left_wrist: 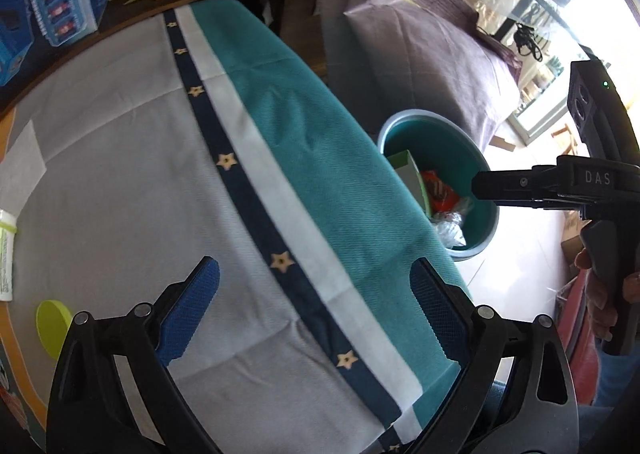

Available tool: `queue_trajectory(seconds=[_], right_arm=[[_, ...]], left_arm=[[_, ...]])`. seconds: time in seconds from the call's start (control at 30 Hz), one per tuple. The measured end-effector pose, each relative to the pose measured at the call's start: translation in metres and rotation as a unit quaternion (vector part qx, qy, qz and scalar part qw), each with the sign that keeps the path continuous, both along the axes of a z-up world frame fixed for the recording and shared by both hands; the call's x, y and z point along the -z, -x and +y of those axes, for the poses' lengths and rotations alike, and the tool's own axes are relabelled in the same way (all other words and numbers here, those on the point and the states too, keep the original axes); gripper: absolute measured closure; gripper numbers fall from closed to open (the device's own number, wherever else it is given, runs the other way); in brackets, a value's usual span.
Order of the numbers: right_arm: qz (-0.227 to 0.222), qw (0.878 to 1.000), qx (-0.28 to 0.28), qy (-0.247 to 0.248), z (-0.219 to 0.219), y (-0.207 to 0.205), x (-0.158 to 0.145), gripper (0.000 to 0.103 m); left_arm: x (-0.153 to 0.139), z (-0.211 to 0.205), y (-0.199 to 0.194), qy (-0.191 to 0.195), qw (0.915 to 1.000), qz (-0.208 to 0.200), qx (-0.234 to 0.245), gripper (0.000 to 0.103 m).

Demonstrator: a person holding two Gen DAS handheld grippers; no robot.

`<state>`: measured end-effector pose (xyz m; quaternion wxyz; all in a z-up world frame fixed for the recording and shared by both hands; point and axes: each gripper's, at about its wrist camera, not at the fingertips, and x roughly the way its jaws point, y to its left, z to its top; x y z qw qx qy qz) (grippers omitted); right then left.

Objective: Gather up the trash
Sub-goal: 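Move both tools back over the remaining table clutter, then grasp the white paper towel with the right tool while the left tool grasps the clear snack packet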

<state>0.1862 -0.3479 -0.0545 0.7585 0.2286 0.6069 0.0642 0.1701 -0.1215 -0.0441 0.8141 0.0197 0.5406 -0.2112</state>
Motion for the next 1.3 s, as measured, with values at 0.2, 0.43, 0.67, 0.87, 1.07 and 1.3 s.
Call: queue_trajectory(seconds=[0.2,0.43,0.67,0.87,1.07,1.3], right_arm=[[-0.001,0.998,-0.054,0.016,0.063,-0.012,-0.01,0.017],[-0.001,0.992,-0.118,0.037,0.141,-0.027,-0.018,0.017],[-0.003,0.982,-0.183,0.048,0.22,-0.042,-0.026,0.017],[0.006,0.973,-0.221,0.063,0.275,-0.052,-0.024,0.017],[0.014,0.969,-0.237,0.069,0.311,-0.063,-0.02,0.017],[0.019,0.97,-0.23,0.072,0.326,-0.081,-0.016,0.017]], left_arm=[[-0.011,0.073,0.006,0.008,0.998,-0.016,-0.061,0.007],[-0.019,0.169,0.02,0.011,0.9896,-0.031,-0.14,0.007],[-0.025,0.266,0.038,-0.031,0.9745,-0.056,-0.215,0.007],[-0.013,0.329,0.044,-0.048,0.9644,-0.048,-0.256,0.006],[-0.007,0.364,0.028,0.007,0.9597,-0.029,-0.279,0.006],[-0.006,0.383,-0.021,0.035,0.9467,-0.011,-0.32,0.006]])
